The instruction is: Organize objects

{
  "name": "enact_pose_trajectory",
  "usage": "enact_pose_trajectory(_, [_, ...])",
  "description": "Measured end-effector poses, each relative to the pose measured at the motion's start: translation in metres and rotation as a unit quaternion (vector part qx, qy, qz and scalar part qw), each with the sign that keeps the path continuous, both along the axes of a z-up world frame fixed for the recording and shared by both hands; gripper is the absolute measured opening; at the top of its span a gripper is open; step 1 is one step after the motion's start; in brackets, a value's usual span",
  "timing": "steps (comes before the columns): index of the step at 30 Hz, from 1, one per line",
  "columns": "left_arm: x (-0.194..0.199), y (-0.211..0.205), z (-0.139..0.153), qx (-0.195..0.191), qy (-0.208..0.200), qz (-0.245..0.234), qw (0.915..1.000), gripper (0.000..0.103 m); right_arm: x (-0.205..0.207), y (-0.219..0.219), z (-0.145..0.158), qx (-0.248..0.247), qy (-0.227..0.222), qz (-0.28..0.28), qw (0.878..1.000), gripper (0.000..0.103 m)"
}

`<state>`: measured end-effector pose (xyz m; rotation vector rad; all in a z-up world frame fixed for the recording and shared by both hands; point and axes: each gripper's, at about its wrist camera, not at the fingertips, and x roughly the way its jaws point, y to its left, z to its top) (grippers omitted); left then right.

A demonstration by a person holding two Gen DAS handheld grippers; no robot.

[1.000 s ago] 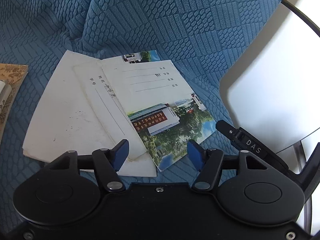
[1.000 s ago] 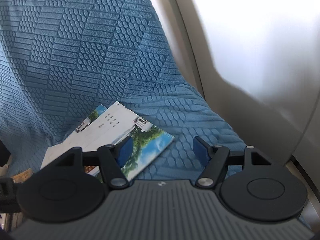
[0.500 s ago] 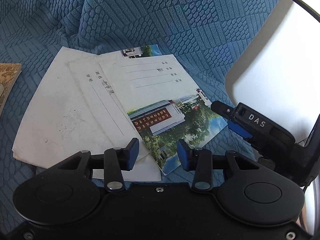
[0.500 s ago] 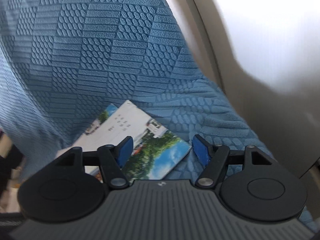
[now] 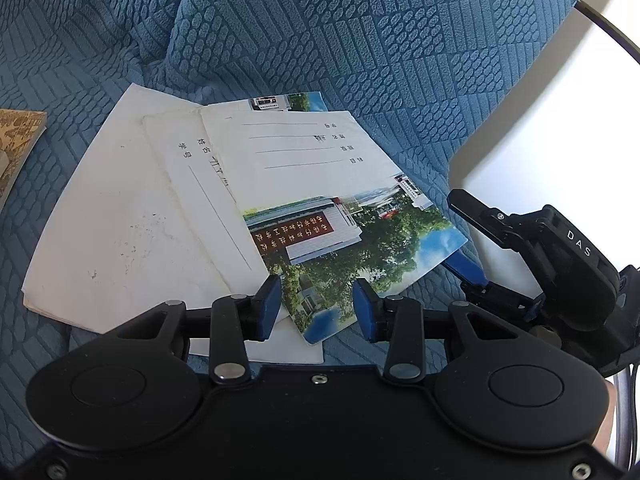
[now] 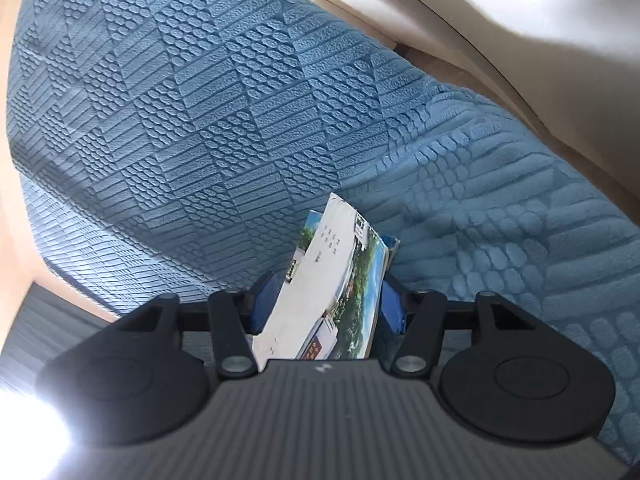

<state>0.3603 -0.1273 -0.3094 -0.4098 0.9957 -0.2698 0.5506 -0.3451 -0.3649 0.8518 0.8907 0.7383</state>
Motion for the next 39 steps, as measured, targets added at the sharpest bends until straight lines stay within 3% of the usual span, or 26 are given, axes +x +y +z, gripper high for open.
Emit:
enact_pose_trajectory(1, [0.0,0.001,0.0,-0.002,0.001,0.001,1.0,0.036,0.0,0.001,0.0,0.003,0.001,-0.001,1.0,0.053])
enact_pose_trajectory(3, [0.001,0.003,-0.001,-0.008,0.004,0.002,1.0,0.035,0.001,0.002,0.0,0.001,0.005,-0.004,1.0,0.026])
enact_pose_trajectory(5, [0.002,0.005,-0.001,-0.017,0.01,0.005,0.9998,0.036,0.001,0.003,0.001,-0.014,0.004,-0.008,1.0,0.009])
enact_pose_trajectory(6, [0.001,0.007,-0.001,-0.027,0.013,0.004,0.9995,0.043,0.001,0.004,0.002,-0.015,0.002,-0.009,1.0,0.005])
enact_pose_trajectory(12, [-0.004,0.022,-0.003,-0.128,0.041,0.015,0.9908,0.077,0.002,0.001,0.009,0.019,-0.007,0.006,1.0,0.004])
enact_pose_trajectory(16, [-0.008,0.05,-0.017,-0.235,0.08,0.056,0.9672,0.082,-0.003,0.006,0.01,0.018,0.005,0.002,1.0,0.004])
enact_pose_trajectory(20, [-0.014,0.066,-0.035,-0.304,0.116,0.084,0.9417,0.084,-0.01,0.01,0.011,0.024,0.014,-0.014,1.0,0.004])
enact_pose_trajectory(22, [-0.016,0.068,-0.038,-0.318,0.121,0.09,0.9361,0.083,-0.013,0.01,0.013,0.03,0.018,-0.024,0.999,0.004])
enact_pose_trajectory(28, [-0.024,0.065,-0.033,-0.331,0.123,0.079,0.9323,0.083,-0.022,0.007,0.02,0.036,0.026,-0.045,0.998,0.004])
enact_pose_trajectory(31, [-0.028,0.061,-0.033,-0.357,0.123,0.08,0.9223,0.082,-0.029,0.003,0.02,0.05,0.042,-0.054,0.996,0.004])
enact_pose_trajectory(36, [-0.03,0.051,-0.032,-0.411,0.128,0.082,0.8987,0.081,-0.045,-0.003,0.018,0.07,0.07,-0.076,0.992,0.004])
enact_pose_trajectory(39, [-0.026,0.044,-0.034,-0.415,0.136,0.081,0.8959,0.08,-0.056,-0.007,0.021,0.081,0.076,-0.076,0.991,0.004])
